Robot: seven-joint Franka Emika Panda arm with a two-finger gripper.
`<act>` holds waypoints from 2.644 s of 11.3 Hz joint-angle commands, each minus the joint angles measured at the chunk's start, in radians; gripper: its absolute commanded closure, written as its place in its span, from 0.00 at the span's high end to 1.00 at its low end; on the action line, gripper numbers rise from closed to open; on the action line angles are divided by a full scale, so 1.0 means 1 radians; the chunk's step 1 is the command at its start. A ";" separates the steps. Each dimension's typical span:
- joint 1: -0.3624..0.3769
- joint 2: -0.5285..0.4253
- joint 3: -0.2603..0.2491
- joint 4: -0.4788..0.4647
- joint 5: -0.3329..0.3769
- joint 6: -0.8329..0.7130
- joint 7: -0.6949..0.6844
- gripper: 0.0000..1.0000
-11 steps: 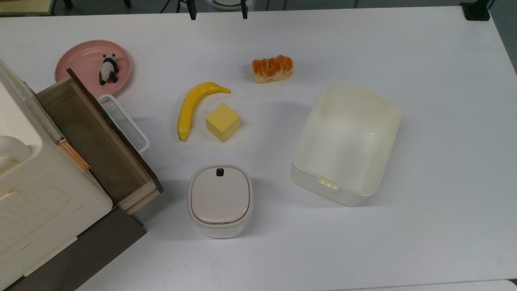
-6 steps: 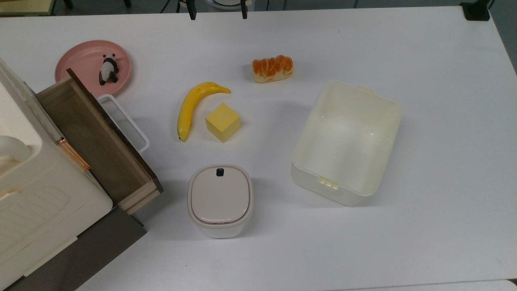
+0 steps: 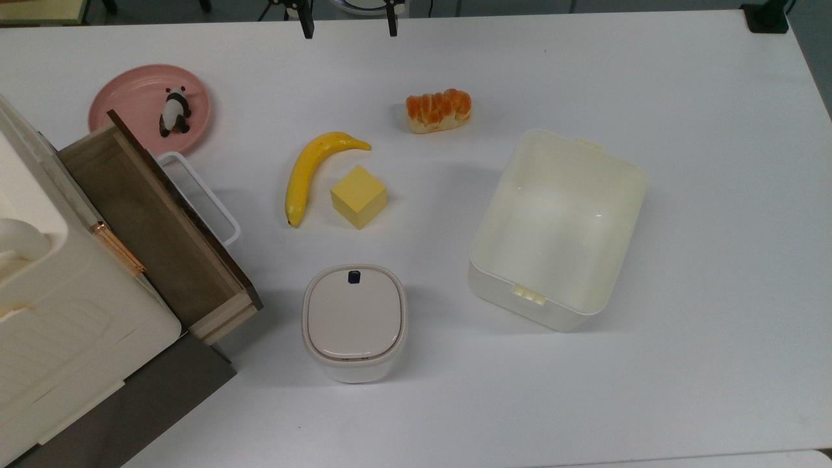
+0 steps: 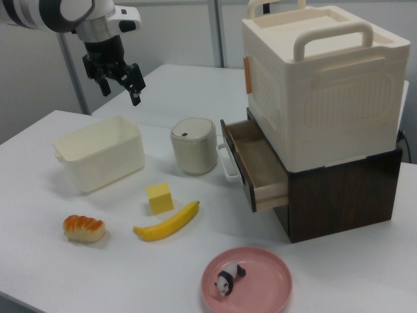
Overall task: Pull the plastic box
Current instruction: 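Move the gripper over the cream plastic box and lower it inside, then hook the box wall with the gripper and pull the box toward the butter cube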
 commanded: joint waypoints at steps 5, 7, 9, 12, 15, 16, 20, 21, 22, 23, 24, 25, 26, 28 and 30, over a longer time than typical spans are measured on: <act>-0.003 0.026 0.062 -0.024 0.029 0.018 -0.852 1.00; 0.003 0.058 0.105 -0.013 0.025 0.025 -0.865 1.00; 0.042 0.098 0.117 -0.005 0.023 0.029 -0.865 1.00; 0.101 0.155 0.120 0.025 0.022 0.099 -0.848 1.00; 0.161 0.211 0.119 0.031 -0.017 0.159 -0.853 1.00; 0.185 0.233 0.117 0.031 -0.037 0.179 -0.848 1.00; 0.221 0.326 0.113 0.094 -0.070 0.205 -0.834 1.00; 0.227 0.340 0.113 0.094 -0.081 0.222 -0.824 1.00; 0.237 0.354 0.113 0.094 -0.098 0.242 -0.818 1.00; 0.251 0.374 0.111 0.094 -0.118 0.246 -0.817 1.00; 0.262 0.385 0.108 0.094 -0.132 0.254 -0.816 1.00; 0.270 0.405 0.107 0.094 -0.136 0.262 -0.813 1.00; 0.273 0.421 0.107 0.094 -0.156 0.269 -0.790 1.00; 0.290 0.455 0.105 0.094 -0.201 0.274 -0.764 1.00; 0.291 0.458 0.107 0.093 -0.212 0.279 -0.758 1.00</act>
